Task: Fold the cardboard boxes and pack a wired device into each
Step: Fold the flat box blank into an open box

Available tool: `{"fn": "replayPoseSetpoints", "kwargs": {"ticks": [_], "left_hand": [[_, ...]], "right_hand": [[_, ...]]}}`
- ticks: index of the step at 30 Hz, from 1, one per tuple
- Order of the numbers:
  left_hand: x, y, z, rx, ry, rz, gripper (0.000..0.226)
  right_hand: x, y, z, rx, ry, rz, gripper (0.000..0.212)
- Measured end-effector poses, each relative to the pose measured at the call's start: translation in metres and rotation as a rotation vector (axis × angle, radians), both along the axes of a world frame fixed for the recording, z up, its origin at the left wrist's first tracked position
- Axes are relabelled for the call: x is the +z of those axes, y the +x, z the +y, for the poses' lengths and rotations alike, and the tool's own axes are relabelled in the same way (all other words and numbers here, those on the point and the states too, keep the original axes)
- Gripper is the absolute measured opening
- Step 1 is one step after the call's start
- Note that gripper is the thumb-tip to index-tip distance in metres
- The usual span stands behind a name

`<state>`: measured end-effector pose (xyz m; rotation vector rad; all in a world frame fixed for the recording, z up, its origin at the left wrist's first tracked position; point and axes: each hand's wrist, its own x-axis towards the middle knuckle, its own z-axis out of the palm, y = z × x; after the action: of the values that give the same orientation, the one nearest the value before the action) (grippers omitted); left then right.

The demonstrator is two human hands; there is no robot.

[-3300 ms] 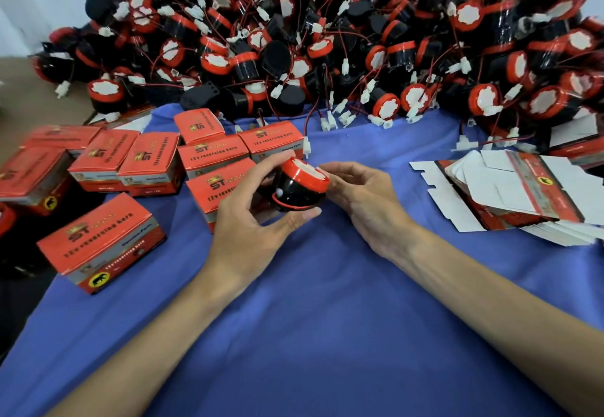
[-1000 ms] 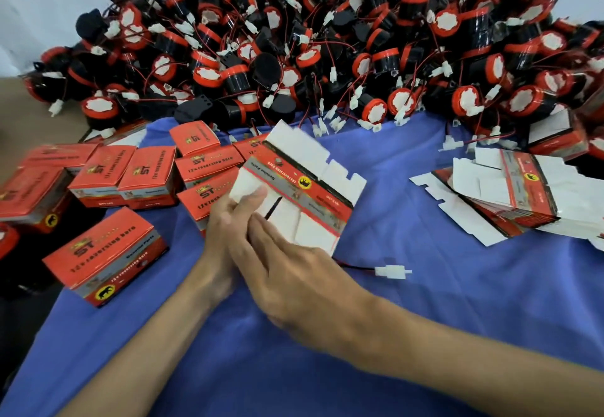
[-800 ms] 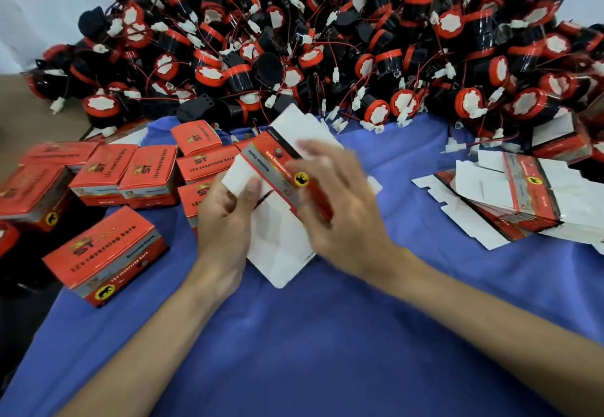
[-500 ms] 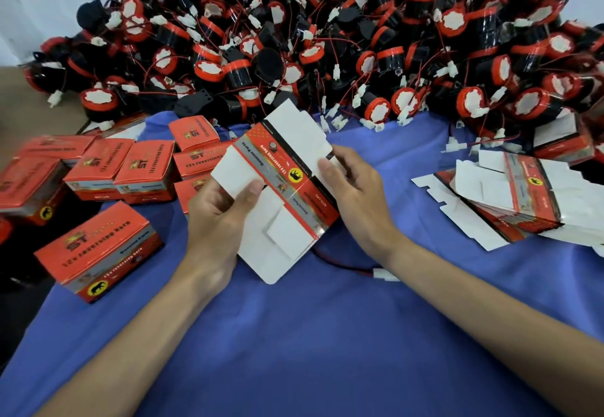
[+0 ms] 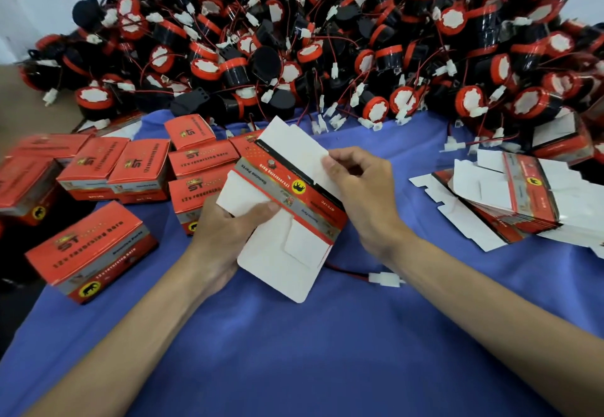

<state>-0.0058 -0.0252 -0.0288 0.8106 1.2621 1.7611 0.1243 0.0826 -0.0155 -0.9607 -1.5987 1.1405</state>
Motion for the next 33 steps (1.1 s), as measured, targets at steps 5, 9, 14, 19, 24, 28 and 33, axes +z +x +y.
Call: {"fn": "replayPoseSetpoints", "kwargs": {"ticks": [5, 9, 14, 19, 24, 28, 33], "left_hand": [[-0.004, 0.004, 0.000, 0.070, -0.006, 0.155, 0.021], [-0.004, 0.008, -0.001, 0.164, 0.016, 0.368, 0.038], [-0.007, 0.011, -0.002, 0.214, 0.060, 0.512, 0.036], [-0.001, 0.012, -0.003, 0.302, 0.245, 0.806, 0.031], [-0.006, 0.011, -0.001, 0.410, 0.329, 1.223, 0.035], [-0.005, 0.007, -0.002, 0.315, 0.251, 1.250, 0.040], [0.016, 0.005, -0.008, -0.374, 0.059, 0.441, 0.055]], "right_hand": [[0.003, 0.007, -0.009, -0.097, 0.266, -0.182, 0.007], [0.005, 0.023, -0.019, -0.036, 0.337, -0.094, 0.016], [0.012, 0.040, -0.026, 0.183, 0.122, 0.070, 0.009], [0.008, 0.052, -0.038, 0.327, 0.119, 0.200, 0.034], [0.005, 0.059, -0.039, 0.313, 0.047, 0.150, 0.021], [-0.004, 0.058, -0.040, 0.338, -0.077, 0.199, 0.009], [0.000, 0.062, -0.028, 0.267, -0.153, 0.310, 0.007]]}}
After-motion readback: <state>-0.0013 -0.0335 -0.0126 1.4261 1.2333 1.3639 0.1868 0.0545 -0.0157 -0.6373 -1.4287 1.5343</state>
